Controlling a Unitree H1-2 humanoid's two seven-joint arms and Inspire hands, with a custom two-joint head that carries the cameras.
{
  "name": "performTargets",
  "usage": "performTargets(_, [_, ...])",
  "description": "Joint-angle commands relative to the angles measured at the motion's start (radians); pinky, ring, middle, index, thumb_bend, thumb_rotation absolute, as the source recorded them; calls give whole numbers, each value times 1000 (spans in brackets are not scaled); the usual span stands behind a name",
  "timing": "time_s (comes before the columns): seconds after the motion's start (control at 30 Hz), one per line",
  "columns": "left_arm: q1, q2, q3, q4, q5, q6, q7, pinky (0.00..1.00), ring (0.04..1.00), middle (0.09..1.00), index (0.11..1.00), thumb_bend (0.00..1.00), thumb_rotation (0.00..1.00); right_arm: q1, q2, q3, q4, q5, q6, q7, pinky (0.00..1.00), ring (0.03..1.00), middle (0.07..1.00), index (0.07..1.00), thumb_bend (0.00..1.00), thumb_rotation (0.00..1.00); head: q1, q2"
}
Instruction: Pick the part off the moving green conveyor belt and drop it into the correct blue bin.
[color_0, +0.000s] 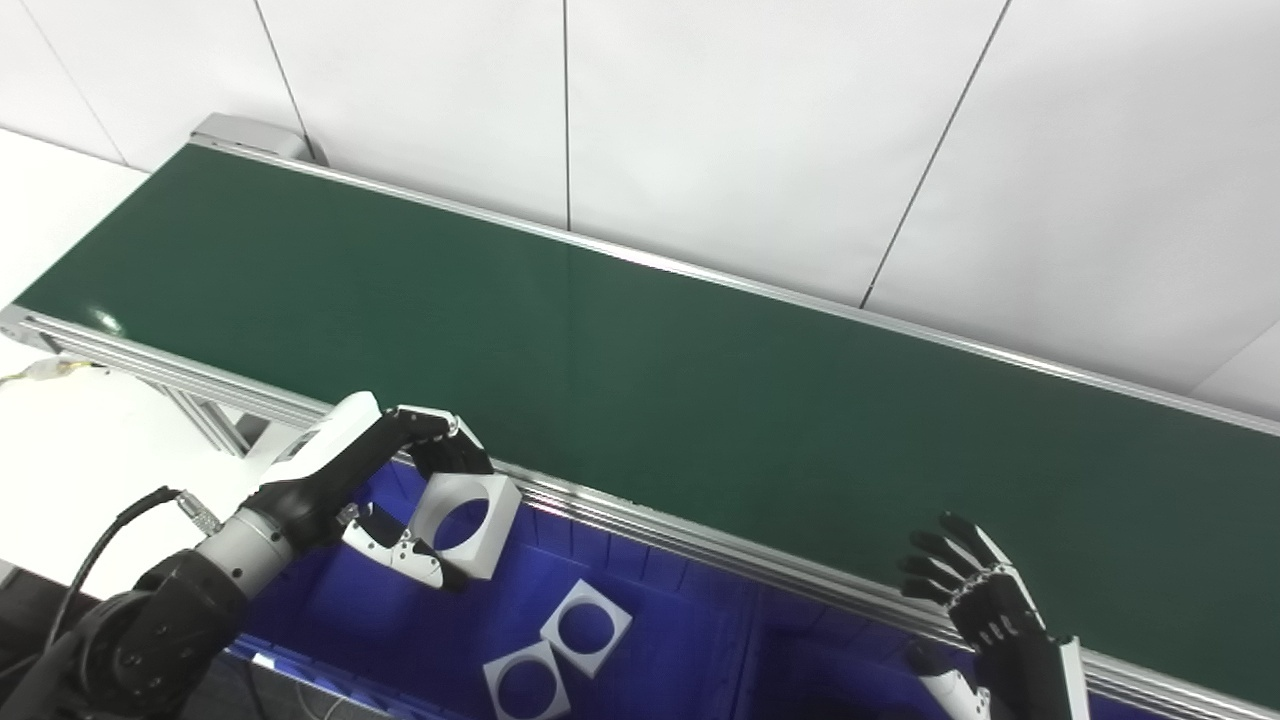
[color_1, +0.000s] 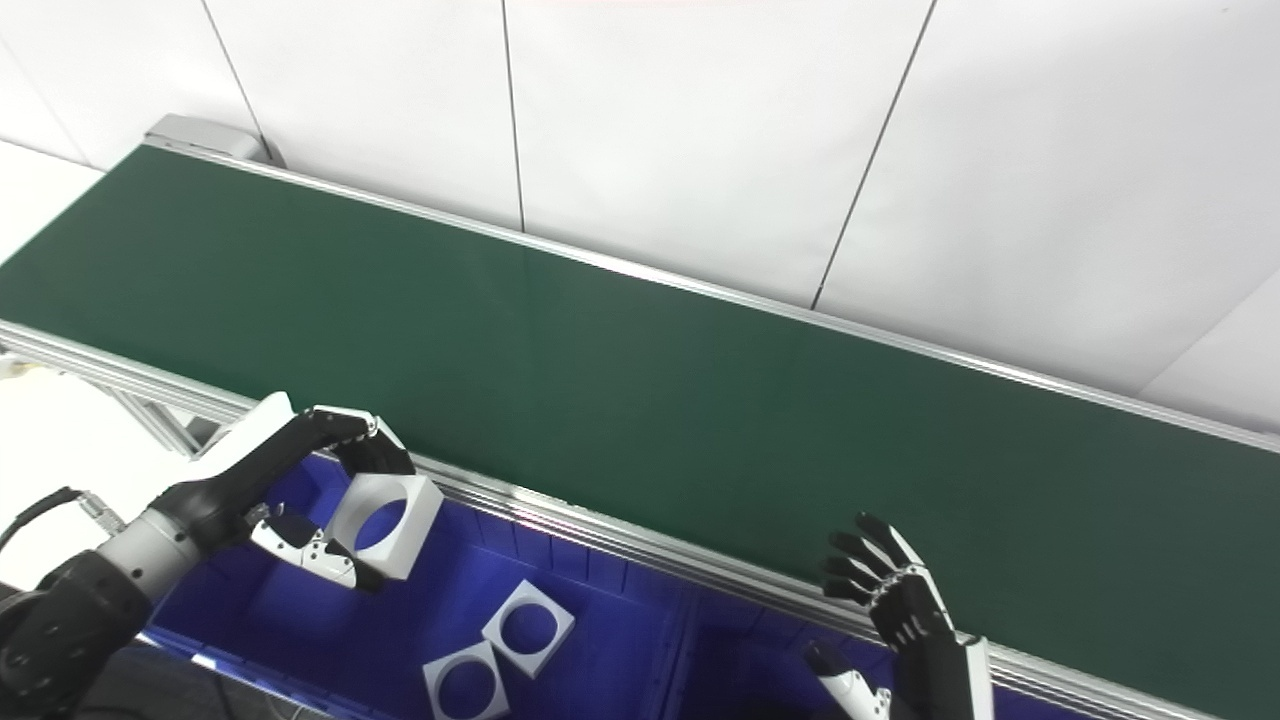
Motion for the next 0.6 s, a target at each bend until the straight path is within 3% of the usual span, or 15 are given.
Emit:
performTargets(0.0, [-12,6,-4,12,13,-28,18,498,525,505,482,519,0,-4,0,-7,-43,15,6,7,620,698,759,834,699,530,2,2])
performTargets(0.3, [-15,-27,-55,107,79,-18,33,452,486,488,492,520,0,-8,1,-20,-66,18,36,11,621,702,758,832,711,542,16,29])
performTargets(0.47, [-23,-41,-85,218,100,-75,70,356,410,449,519,517,0,-11,2,-25,-71,29,46,15,619,701,752,828,717,539,16,31])
performTargets(0.57, [-26,-50,-97,270,108,-87,89,347,394,442,522,517,0,-11,3,-27,-72,21,48,14,618,700,751,829,714,547,17,33])
